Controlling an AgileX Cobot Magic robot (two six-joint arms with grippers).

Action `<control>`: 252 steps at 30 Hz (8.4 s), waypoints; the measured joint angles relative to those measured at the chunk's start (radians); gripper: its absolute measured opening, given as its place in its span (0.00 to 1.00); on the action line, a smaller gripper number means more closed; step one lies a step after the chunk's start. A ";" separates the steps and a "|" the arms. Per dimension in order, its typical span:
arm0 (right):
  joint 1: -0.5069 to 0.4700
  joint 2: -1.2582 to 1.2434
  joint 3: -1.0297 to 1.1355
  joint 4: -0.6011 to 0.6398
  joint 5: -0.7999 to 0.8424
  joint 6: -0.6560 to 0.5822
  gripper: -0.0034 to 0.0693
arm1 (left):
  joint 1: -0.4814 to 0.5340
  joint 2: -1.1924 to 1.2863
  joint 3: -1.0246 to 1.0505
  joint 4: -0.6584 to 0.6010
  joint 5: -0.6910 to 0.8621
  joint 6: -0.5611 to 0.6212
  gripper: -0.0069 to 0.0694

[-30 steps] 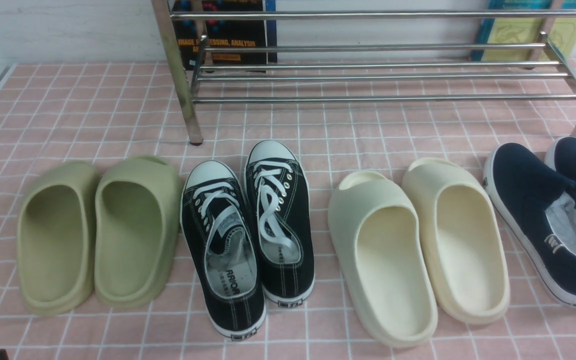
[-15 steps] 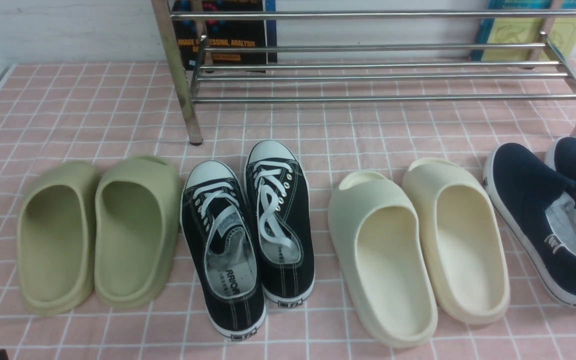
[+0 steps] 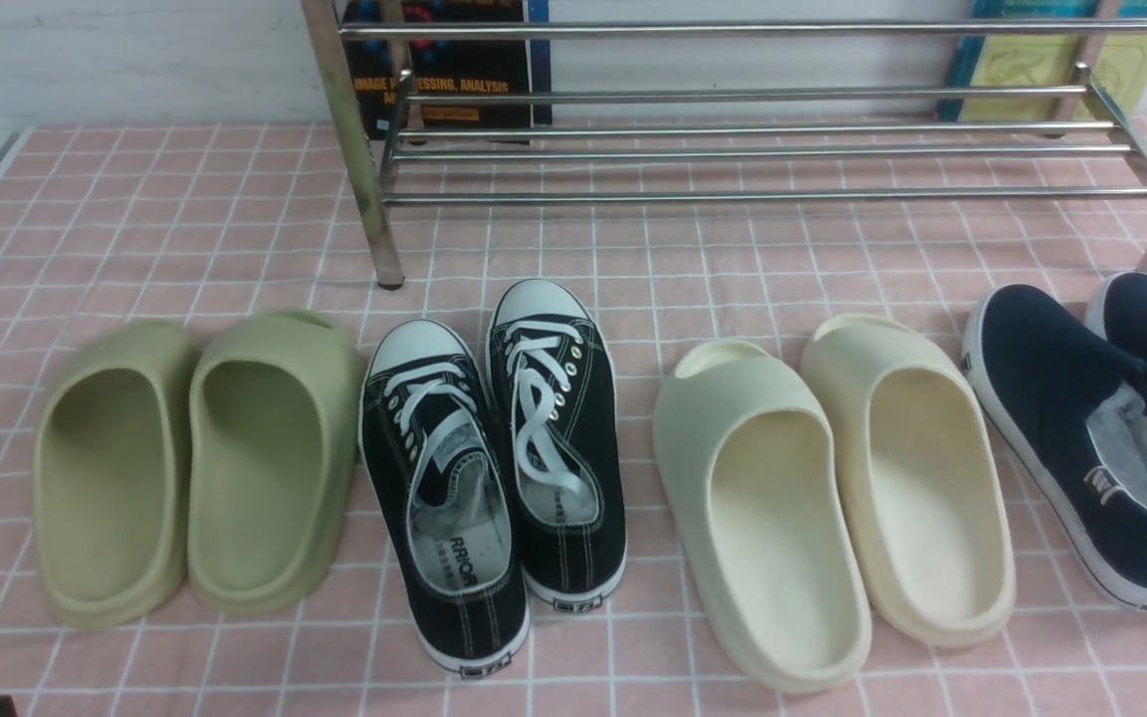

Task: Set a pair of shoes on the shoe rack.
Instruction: Use the right arm to grab the shoe closest to it, then use the right arm to put a shoe into the shoe rack, then use the right arm to grab the shoe closest to it, then use the right arm to put a shoe into the shoe rack

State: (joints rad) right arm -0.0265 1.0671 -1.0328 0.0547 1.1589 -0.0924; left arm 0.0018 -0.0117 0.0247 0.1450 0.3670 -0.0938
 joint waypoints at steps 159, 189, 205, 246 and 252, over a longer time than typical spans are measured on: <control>-0.071 0.809 -0.620 -0.046 -0.149 -0.012 0.06 | 0.000 0.000 0.000 0.000 0.000 0.001 0.41; -0.001 1.181 -1.238 -0.126 -0.023 -0.171 0.06 | 0.000 0.000 0.000 0.000 0.000 0.001 0.41; -0.001 1.200 -1.238 -0.102 -0.129 -0.134 0.06 | 0.000 0.000 0.000 0.000 0.000 0.001 0.41; -0.005 1.208 -1.179 -0.060 0.085 -0.115 0.02 | 0.000 0.000 0.000 0.000 0.000 0.001 0.41; -0.002 1.248 -1.178 -0.175 0.084 -0.019 0.02 | 0.000 0.000 0.000 0.000 0.000 0.001 0.41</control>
State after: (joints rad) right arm -0.0289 2.3151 -2.2106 -0.1202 1.2425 -0.1111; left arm 0.0018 -0.0117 0.0247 0.1450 0.3670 -0.0929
